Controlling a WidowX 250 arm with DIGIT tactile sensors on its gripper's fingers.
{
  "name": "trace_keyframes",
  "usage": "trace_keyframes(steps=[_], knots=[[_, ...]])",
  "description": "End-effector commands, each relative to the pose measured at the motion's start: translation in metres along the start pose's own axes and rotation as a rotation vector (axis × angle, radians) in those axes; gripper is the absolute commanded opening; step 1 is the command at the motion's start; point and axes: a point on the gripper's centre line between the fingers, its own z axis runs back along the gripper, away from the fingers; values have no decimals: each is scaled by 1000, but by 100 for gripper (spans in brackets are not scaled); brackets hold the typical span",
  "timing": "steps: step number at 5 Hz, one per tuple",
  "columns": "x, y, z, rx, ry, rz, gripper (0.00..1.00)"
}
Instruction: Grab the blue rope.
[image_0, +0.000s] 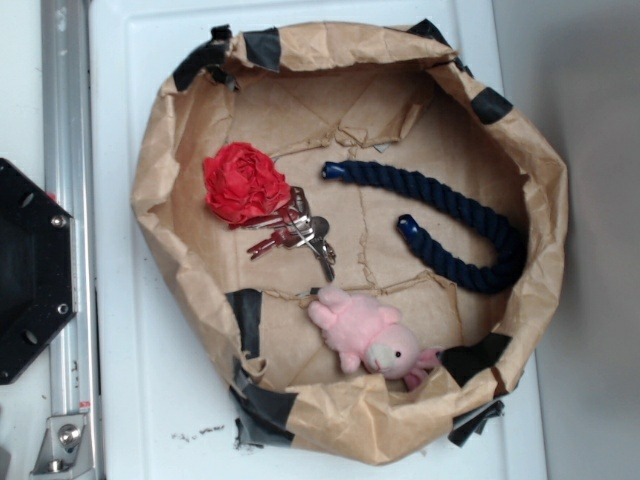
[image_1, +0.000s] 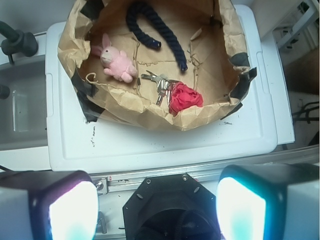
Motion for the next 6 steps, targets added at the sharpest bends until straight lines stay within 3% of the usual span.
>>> trace_keyframes(steps=[1,2,3,4,6], knots=[[0,0,0,0,0,0,100],[46,3,-39,42,-57,-52,100],[85,12,-85,12,-122,41,100],[103,36,-116,24,-72,132,100],[103,36,-116,24,-72,132,100]])
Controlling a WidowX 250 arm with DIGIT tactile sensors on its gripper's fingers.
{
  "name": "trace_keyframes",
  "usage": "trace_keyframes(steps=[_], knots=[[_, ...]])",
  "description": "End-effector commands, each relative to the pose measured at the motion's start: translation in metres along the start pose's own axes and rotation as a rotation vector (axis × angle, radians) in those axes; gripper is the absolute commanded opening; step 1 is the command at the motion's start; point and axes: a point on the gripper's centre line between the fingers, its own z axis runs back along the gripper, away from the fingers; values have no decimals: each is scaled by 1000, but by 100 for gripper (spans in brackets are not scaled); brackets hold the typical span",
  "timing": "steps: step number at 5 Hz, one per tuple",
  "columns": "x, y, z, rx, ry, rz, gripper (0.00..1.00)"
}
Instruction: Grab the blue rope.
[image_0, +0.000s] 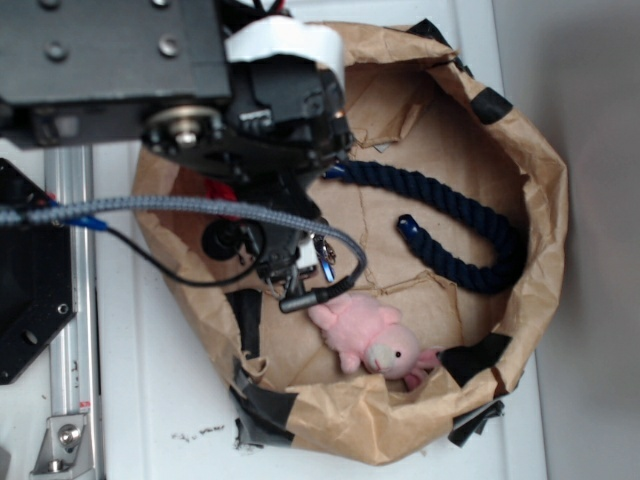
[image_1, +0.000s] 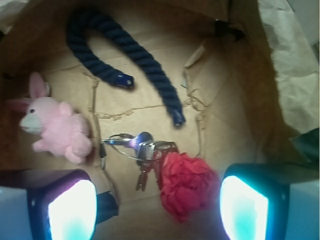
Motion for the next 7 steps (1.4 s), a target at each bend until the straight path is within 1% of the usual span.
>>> trace_keyframes(steps=[1,2,3,4,5,6,7], knots=[[9,6,11,1,-48,18,100],[19,14,-24,-48,-94,54,100],[45,20,-51,0,-156,94,100],[57,12,-72,17,-169,61,100],[68,11,-90,42,-152,25,100],[79,14,-103,70,-134,14,100],[96,14,-111,137,-128,-14,32]])
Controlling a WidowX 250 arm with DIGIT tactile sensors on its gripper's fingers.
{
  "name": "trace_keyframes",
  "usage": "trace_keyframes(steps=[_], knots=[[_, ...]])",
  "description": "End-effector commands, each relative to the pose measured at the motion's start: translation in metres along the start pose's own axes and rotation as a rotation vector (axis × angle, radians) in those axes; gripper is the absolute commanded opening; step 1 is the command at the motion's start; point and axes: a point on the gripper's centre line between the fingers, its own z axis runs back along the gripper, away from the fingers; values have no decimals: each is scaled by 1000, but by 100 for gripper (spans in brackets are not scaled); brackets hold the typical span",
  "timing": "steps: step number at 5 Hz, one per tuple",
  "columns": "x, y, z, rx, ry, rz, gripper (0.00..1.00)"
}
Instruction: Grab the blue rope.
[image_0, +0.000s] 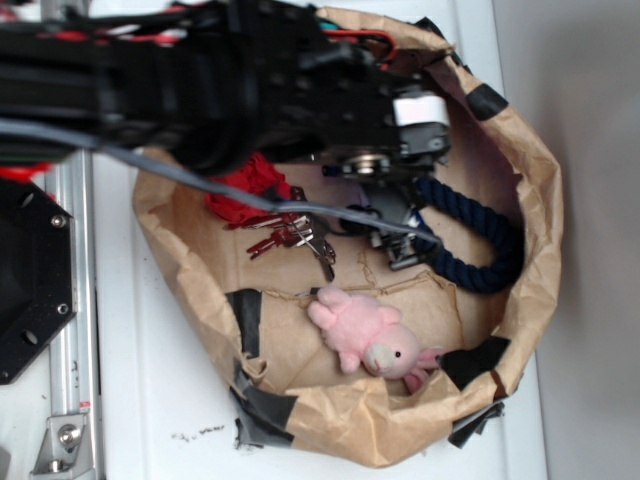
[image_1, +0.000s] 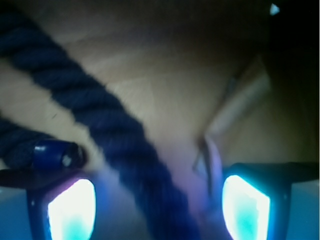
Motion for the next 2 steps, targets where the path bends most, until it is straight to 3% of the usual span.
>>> trace_keyframes(steps=[1,2], knots=[[39,4,8,53,-70,-12,0],[45,7,16,31,-94,-3,0]])
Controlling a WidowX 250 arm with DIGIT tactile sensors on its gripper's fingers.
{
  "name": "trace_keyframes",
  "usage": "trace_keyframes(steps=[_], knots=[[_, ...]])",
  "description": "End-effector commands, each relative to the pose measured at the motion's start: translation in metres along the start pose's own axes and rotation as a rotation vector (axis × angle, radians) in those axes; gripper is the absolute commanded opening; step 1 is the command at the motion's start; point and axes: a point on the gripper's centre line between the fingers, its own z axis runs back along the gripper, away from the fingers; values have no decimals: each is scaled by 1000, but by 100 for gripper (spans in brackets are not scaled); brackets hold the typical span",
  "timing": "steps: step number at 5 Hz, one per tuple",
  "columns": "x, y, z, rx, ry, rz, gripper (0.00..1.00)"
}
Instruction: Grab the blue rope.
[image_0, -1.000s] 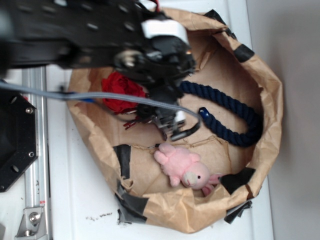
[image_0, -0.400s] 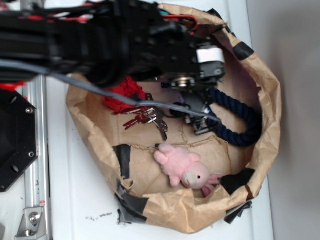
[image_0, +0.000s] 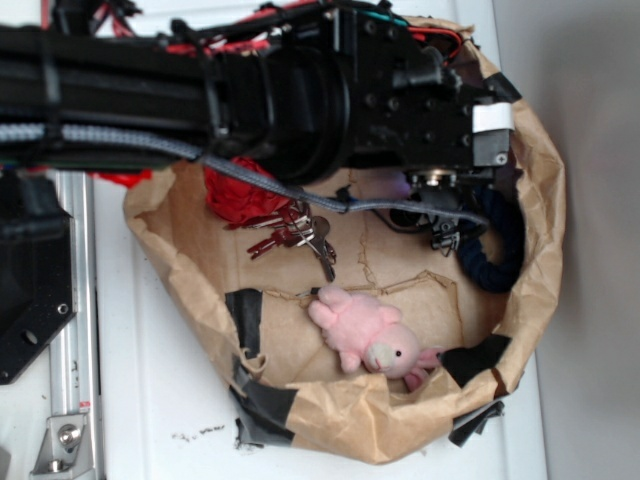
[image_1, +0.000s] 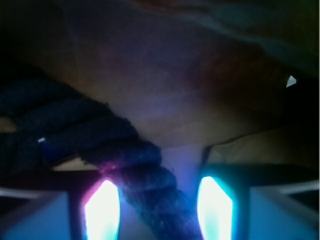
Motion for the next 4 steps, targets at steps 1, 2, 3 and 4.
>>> trace_keyframes(steps=[1,2,3,4], knots=[[14,5,40,-41,-94,18,0],[10,-1,81,-55,-108,51,0],[9,13,132,-107,-85,126,0],[10,20,150,-126,-24,148,0]])
